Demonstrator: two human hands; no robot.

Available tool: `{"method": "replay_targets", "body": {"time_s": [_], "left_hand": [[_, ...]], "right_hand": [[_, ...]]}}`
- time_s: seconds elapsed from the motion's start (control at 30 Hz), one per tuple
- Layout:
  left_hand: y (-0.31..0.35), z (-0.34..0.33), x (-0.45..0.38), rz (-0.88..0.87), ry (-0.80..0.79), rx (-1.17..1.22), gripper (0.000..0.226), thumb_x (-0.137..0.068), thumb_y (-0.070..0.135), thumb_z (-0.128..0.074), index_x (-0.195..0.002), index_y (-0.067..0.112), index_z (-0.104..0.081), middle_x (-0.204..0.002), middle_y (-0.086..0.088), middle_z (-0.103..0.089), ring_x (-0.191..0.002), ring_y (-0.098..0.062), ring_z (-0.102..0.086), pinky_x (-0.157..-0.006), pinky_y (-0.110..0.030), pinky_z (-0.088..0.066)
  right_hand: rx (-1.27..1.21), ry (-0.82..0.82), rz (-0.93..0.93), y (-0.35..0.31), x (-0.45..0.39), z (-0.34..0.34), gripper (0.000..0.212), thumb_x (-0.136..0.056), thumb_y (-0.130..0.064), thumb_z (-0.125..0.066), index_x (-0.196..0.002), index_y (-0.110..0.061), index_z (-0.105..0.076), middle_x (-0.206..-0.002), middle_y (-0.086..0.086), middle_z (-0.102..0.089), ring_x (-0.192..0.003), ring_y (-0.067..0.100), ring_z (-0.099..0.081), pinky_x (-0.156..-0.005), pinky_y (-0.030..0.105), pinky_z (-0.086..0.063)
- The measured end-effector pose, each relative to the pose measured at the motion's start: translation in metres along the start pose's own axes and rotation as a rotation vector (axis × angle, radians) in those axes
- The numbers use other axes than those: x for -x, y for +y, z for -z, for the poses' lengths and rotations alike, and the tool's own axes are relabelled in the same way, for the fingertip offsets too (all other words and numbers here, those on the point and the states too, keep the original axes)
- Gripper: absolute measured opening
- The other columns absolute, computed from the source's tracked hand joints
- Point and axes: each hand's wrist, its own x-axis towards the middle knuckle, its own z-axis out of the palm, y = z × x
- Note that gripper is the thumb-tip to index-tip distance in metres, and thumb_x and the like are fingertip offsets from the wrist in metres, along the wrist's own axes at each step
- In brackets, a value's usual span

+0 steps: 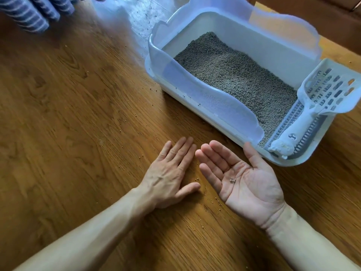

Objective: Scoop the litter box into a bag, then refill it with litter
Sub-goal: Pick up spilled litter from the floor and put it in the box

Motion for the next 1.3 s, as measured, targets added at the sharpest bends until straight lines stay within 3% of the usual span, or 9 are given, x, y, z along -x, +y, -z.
{"method": "replay_targets", "body": {"time_s": [0.17, 0.27, 0.33, 0.5, 0.83, 0.93, 1.03, 1.17, 1.3], "left_hand": [[-0.024, 0.014, 0.013, 0.218, 0.155, 0.020, 0.090, -0.095, 0.070, -0.027, -0.160, 0.010, -0.011, -0.168, -0.010, -0.004, -0.156, -0.024, 0.000, -0.126, -0.049, -0.010], [-0.051, 0.009, 0.033, 0.442, 0.110, -0.023, 0.097, -0.092, 0.076, -0.016, -0.160, 0.009, -0.004, -0.168, -0.009, 0.005, -0.156, -0.022, 0.008, -0.126, -0.044, 0.002], [-0.057, 0.001, 0.046, 0.499, 0.047, -0.042, 0.102, -0.088, 0.082, -0.006, -0.160, 0.010, 0.000, -0.168, -0.010, 0.011, -0.155, -0.022, 0.013, -0.125, -0.044, 0.006], [-0.028, -0.003, 0.038, 0.404, 0.021, -0.046, 0.102, -0.087, 0.083, -0.012, -0.160, 0.013, -0.001, -0.168, -0.011, 0.010, -0.155, -0.026, 0.011, -0.124, -0.052, 0.000], [0.032, -0.001, -0.001, 0.082, 0.045, 0.027, 0.096, -0.092, 0.075, -0.030, -0.161, 0.013, -0.007, -0.169, -0.007, 0.000, -0.155, -0.023, 0.009, -0.124, -0.054, -0.010], [0.018, 0.010, -0.004, 0.171, 0.177, 0.053, 0.092, -0.092, 0.073, -0.033, -0.160, 0.013, -0.015, -0.168, -0.007, -0.007, -0.156, -0.023, 0.000, -0.125, -0.051, -0.009], [-0.005, 0.016, -0.002, 0.284, 0.181, 0.041, 0.088, -0.093, 0.070, -0.030, -0.160, 0.015, -0.017, -0.168, -0.008, -0.008, -0.156, -0.023, -0.002, -0.126, -0.048, -0.010], [-0.011, 0.017, 0.009, 0.215, 0.125, -0.032, 0.077, -0.092, 0.066, -0.039, -0.154, 0.019, -0.037, -0.164, -0.010, -0.025, -0.151, -0.028, -0.024, -0.119, -0.046, -0.028], [0.001, 0.015, 0.018, 0.184, 0.183, -0.024, 0.062, -0.093, 0.056, -0.051, -0.143, 0.021, -0.051, -0.145, -0.006, -0.048, -0.125, -0.026, -0.046, -0.098, -0.043, -0.044]], "right_hand": [[-0.012, -0.015, 0.007, -0.004, 0.003, 0.001, 0.074, -0.102, -0.054, -0.023, -0.135, 0.008, -0.047, -0.140, 0.026, -0.048, -0.141, 0.035, -0.033, -0.116, 0.045, -0.027], [-0.019, -0.014, 0.017, -0.005, 0.005, 0.003, 0.073, -0.102, -0.054, -0.024, -0.135, 0.008, -0.047, -0.140, 0.026, -0.048, -0.141, 0.035, -0.033, -0.116, 0.045, -0.026], [-0.018, -0.018, 0.018, -0.005, 0.006, 0.003, 0.073, -0.102, -0.054, -0.025, -0.135, 0.008, -0.047, -0.140, 0.026, -0.048, -0.141, 0.035, -0.033, -0.117, 0.045, -0.025], [-0.016, -0.021, 0.015, -0.003, 0.007, 0.001, 0.073, -0.102, -0.054, -0.025, -0.135, 0.008, -0.047, -0.140, 0.026, -0.048, -0.141, 0.035, -0.032, -0.117, 0.045, -0.025], [0.014, -0.052, 0.026, -0.006, 0.011, -0.001, 0.073, -0.103, -0.053, -0.022, -0.139, 0.008, -0.040, -0.144, 0.026, -0.043, -0.143, 0.034, -0.029, -0.118, 0.044, -0.019], [0.001, -0.048, 0.035, -0.010, 0.016, 0.002, 0.073, -0.103, -0.053, -0.023, -0.137, 0.007, -0.044, -0.142, 0.026, -0.045, -0.142, 0.034, -0.031, -0.117, 0.044, -0.023], [-0.005, -0.028, 0.045, -0.014, 0.019, 0.007, 0.073, -0.103, -0.053, -0.023, -0.135, 0.008, -0.046, -0.141, 0.026, -0.047, -0.141, 0.034, -0.032, -0.117, 0.045, -0.025], [0.011, -0.015, 0.055, -0.016, 0.018, 0.010, 0.073, -0.103, -0.054, -0.024, -0.136, 0.008, -0.046, -0.142, 0.026, -0.046, -0.142, 0.034, -0.030, -0.117, 0.045, -0.024], [0.008, -0.020, 0.054, -0.016, 0.018, 0.010, 0.073, -0.102, -0.054, -0.026, -0.135, 0.008, -0.046, -0.141, 0.027, -0.047, -0.141, 0.035, -0.032, -0.116, 0.045, -0.027]]}}
